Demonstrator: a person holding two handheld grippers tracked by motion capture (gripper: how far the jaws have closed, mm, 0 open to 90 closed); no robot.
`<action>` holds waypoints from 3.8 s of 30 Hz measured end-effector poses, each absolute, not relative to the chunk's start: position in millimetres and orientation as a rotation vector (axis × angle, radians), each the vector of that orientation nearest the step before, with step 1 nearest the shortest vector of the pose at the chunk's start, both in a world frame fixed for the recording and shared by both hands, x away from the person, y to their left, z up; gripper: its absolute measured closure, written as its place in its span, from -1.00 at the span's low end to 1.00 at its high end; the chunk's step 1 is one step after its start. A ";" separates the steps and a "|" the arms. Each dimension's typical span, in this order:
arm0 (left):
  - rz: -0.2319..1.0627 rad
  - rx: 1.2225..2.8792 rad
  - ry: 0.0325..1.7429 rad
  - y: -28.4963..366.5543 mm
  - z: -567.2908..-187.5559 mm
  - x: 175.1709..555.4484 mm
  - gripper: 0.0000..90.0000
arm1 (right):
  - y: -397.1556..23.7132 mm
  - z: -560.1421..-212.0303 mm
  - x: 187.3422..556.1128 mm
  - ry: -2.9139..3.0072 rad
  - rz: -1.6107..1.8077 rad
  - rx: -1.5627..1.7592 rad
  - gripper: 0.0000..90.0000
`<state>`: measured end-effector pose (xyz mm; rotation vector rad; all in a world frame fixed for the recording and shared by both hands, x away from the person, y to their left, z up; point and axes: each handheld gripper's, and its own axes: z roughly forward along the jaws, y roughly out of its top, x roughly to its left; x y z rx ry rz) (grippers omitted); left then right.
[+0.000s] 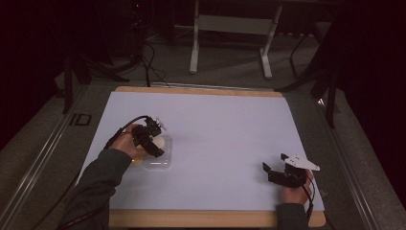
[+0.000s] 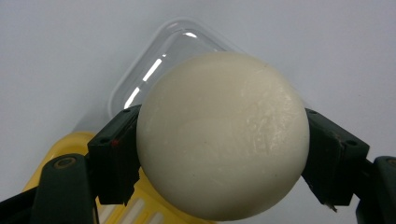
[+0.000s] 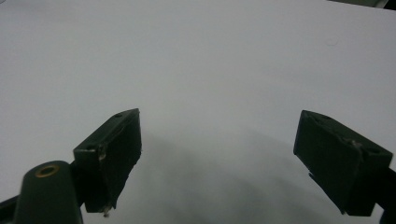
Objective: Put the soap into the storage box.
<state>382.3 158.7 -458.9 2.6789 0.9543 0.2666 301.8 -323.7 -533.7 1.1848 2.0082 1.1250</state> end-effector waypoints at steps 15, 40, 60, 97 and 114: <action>0.300 2.632 1.125 174.1 -455.4 385.1 -0.48 | -323.7 -533.7 301.8 2.008 1.124 1.184 -0.67; 0.348 2.478 1.392 213.9 -451.3 383.7 -0.48 | -323.5 -533.7 301.6 2.004 1.123 1.182 -0.67; 0.338 2.443 1.506 234.8 -454.7 382.6 -0.48 | -323.2 -533.8 301.5 2.005 1.121 1.183 -0.67; 0.225 2.524 1.522 236.4 -473.5 386.4 -0.48 | -322.8 -533.8 301.5 2.008 1.114 1.179 -0.67; 0.240 2.491 1.407 233.6 -457.2 382.4 -0.66 | -322.4 -533.8 301.6 2.012 1.111 1.174 -0.67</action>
